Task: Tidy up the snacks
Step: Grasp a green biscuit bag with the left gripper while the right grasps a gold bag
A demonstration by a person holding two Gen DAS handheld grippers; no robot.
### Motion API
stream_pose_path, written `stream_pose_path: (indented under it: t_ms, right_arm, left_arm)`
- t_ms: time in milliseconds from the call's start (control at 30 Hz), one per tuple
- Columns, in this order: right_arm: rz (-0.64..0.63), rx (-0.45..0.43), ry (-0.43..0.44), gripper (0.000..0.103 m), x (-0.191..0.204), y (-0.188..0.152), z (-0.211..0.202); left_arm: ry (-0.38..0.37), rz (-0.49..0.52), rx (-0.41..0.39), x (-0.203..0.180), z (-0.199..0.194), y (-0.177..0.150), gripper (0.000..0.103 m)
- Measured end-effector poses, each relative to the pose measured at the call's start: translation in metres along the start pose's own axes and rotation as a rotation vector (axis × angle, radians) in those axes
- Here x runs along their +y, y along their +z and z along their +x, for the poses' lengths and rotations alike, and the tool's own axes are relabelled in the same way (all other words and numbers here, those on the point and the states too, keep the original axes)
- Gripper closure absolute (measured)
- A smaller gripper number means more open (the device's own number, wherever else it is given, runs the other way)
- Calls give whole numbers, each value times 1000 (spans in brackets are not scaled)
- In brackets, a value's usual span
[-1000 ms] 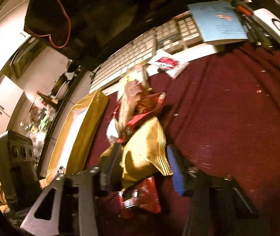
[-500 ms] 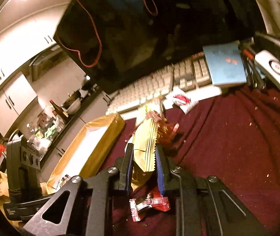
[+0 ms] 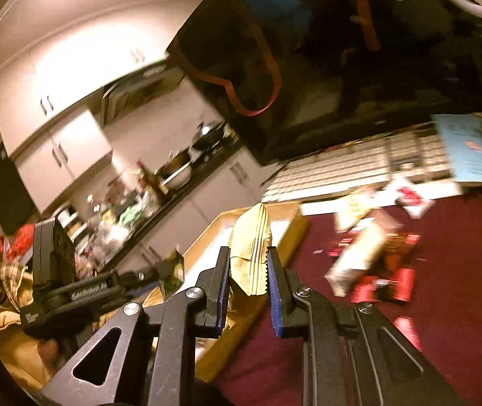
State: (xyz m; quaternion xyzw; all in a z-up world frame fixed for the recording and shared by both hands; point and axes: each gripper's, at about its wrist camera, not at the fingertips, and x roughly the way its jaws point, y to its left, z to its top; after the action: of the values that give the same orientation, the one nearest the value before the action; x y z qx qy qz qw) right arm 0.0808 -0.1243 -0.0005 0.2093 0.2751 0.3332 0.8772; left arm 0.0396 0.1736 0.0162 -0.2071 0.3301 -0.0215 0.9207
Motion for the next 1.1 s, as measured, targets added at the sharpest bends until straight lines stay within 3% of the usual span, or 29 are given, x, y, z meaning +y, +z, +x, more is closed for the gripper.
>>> stream_pose_path:
  t_ms: [200, 300, 433, 533, 600, 667, 800, 900, 933, 1000, 1100]
  right_arm:
    - [-49, 166, -4, 83, 37, -4, 96]
    - [-35, 244, 8, 83, 40, -14, 132]
    - [-41, 300, -19, 83, 41, -24, 157]
    - [-87, 343, -67, 82, 43, -31, 173]
    - [-124, 342, -98, 77, 44, -35, 174]
    - [-165, 342, -121, 72, 46, -37, 173]
    - [-188, 308, -106, 48, 46, -36, 152]
    - [-186, 248, -88, 38, 46, -32, 123]
    - [-186, 228, -78, 37, 43, -31, 108]
    - [-178, 202, -68, 35, 38, -30, 85]
    - [-119, 173, -59, 35, 16, -32, 47]
  left_arm:
    - [171, -39, 35, 63, 32, 29, 73]
    - [205, -56, 88, 83, 51, 30, 73]
    - [291, -37, 181, 93, 78, 21, 73]
    - [306, -34, 208, 92, 84, 14, 70]
    - [330, -6, 200, 84, 84, 13, 68]
    - [348, 16, 210, 80, 88, 13, 60]
    - [354, 14, 202, 75, 82, 10, 55]
    - [355, 26, 115, 65, 62, 7, 35]
    - [346, 26, 79, 58, 53, 5, 26]
    - [313, 33, 48, 45, 42, 1, 25]
    - [202, 77, 18, 13, 25, -12, 25]
